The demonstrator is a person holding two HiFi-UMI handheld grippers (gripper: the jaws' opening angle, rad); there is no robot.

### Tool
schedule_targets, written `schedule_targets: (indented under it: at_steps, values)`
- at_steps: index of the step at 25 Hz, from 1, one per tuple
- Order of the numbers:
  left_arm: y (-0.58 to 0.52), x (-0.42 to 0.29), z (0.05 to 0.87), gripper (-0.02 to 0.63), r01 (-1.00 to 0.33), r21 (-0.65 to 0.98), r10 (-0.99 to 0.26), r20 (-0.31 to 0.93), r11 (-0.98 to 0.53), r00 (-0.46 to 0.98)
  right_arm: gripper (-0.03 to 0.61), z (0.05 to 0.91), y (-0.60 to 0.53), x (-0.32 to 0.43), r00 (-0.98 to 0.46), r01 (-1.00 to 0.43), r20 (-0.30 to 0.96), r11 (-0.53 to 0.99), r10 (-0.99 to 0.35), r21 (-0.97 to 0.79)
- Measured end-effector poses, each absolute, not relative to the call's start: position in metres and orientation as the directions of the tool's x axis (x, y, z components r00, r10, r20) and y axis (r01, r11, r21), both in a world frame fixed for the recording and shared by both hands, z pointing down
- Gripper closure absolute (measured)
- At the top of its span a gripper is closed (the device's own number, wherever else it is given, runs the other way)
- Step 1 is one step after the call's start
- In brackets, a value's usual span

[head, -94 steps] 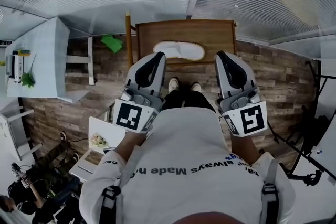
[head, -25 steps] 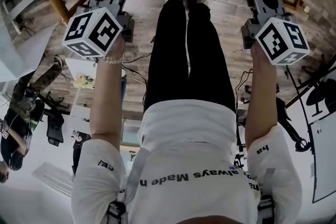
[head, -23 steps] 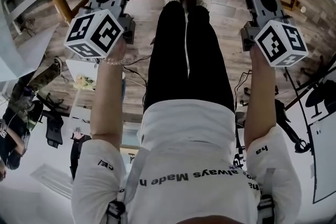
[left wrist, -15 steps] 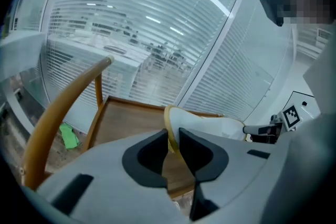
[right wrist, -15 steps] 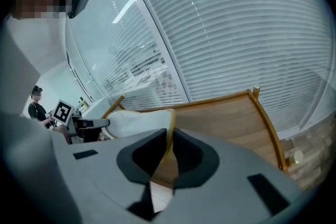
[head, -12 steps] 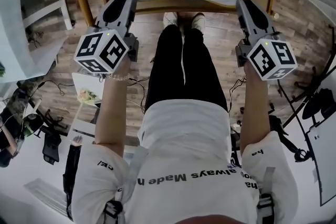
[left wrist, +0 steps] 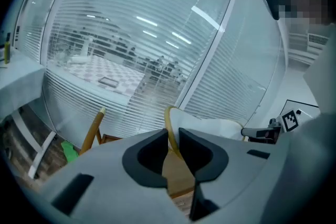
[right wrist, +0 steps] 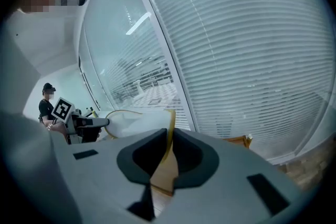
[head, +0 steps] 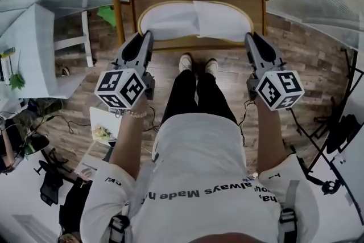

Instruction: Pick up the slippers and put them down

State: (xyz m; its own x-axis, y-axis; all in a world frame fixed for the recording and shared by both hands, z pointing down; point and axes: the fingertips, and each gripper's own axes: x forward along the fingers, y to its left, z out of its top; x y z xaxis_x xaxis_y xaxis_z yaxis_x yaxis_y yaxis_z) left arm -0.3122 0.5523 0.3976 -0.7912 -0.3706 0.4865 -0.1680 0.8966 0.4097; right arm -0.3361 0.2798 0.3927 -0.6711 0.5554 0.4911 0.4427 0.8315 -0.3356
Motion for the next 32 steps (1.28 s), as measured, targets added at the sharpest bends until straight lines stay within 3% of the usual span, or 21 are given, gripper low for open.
schedule_targets:
  at_steps: [9,18,32]
  values:
    - [0.543,-0.286,0.298,0.545,-0.203,0.404,-0.375,0.41,0.892,-0.832,0.54,0.29,0.276,-0.314,-0.728,0.463,0.415,0.838,0.546,-0.29]
    - [0.537,-0.285,0.258,0.546,-0.302,0.366,-0.432,0.356,0.88,-0.828,0.541,0.252,0.271,-0.298,-0.794,0.426,0.353,0.867,0.496,-0.26]
    - [0.349,-0.313,0.25,0.549,-0.67,0.382,-0.771,0.332,0.636,-0.543,0.541,0.243,0.11,-0.21,-0.933,-0.014,0.352,0.969,0.076,-0.245]
